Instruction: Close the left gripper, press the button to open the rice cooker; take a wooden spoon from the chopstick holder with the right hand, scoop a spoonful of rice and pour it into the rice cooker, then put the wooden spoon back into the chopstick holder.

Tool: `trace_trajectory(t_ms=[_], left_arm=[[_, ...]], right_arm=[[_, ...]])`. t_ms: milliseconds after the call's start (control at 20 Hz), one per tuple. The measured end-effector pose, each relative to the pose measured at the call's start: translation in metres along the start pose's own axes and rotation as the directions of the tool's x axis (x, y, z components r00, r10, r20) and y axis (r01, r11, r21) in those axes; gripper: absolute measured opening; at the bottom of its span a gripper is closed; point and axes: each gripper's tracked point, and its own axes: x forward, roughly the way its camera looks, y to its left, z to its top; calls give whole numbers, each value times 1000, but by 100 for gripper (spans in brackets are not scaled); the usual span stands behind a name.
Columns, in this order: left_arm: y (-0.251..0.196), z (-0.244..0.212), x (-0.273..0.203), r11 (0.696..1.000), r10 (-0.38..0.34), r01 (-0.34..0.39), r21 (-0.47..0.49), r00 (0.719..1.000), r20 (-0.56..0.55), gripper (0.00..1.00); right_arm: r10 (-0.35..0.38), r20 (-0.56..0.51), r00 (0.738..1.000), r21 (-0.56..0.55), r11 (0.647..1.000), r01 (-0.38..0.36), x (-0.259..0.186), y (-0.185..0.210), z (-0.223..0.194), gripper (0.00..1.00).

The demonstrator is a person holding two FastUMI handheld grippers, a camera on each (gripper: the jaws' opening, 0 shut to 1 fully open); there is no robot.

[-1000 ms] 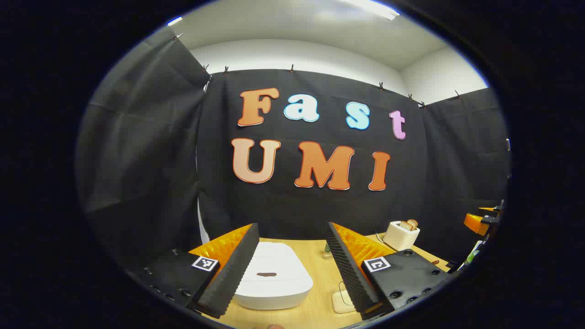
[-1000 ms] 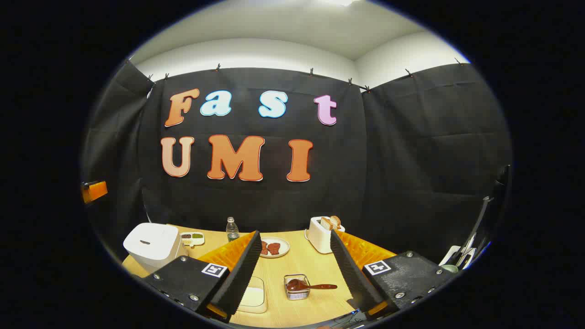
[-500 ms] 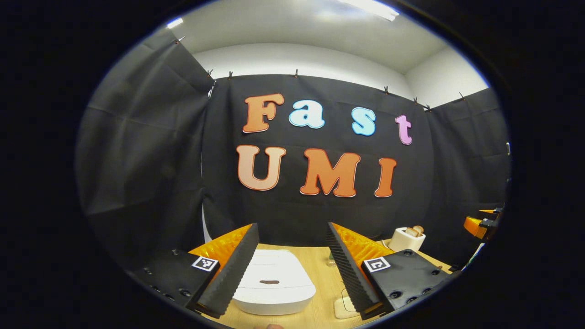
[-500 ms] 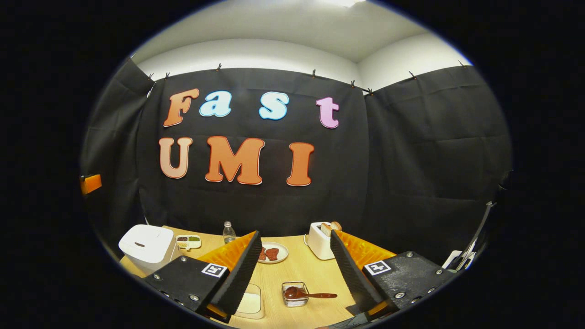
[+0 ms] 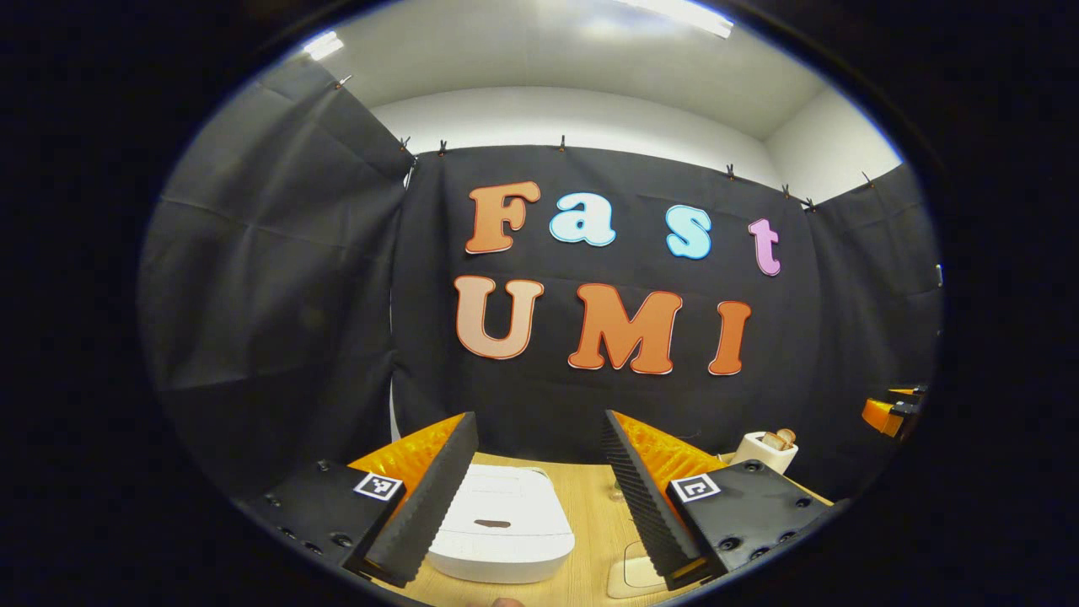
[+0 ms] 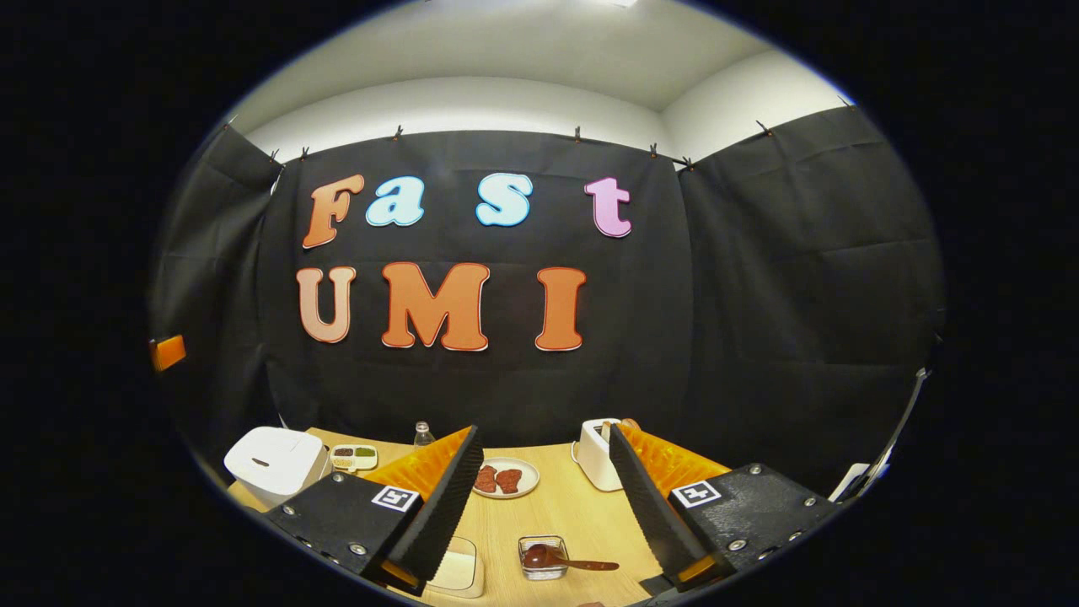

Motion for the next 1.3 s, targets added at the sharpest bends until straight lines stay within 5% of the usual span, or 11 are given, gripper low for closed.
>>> trace_trajectory(t_ms=[550, 700, 850, 900, 950, 1100, 1300], left_arm=[[6, -8, 21, 998, 41, -39, 39, 999, -33, 99], [1, -13, 25, 997, 27, -24, 77, 999, -38, 47], [-2, -19, 32, 996, 8, -3, 84, 998, -58, 24], [-1, -20, 38, 997, 14, -8, 83, 997, -71, 1], [0, -24, 35, 997, 16, -10, 75, 997, -75, 10], [-7, -40, 46, 999, -25, 30, 39, 993, -118, 5], [13, -82, 75, 998, 11, 2, 67, 982, -187, 4]], right_arm=[[25, -39, 999, -24, 999, -26, 10, -9, -14, 93], [16, -41, 999, -28, 999, -17, 13, -12, -16, 94], [29, -48, 998, -15, 999, -30, 16, -8, -17, 94], [31, -50, 998, -16, 999, -32, 17, -7, -18, 94], [35, -52, 998, -18, 999, -36, 17, -6, -19, 94], [39, -61, 997, -33, 999, -41, 20, -4, -23, 94], [41, -70, 997, -37, 998, -44, 21, -5, -24, 93]])
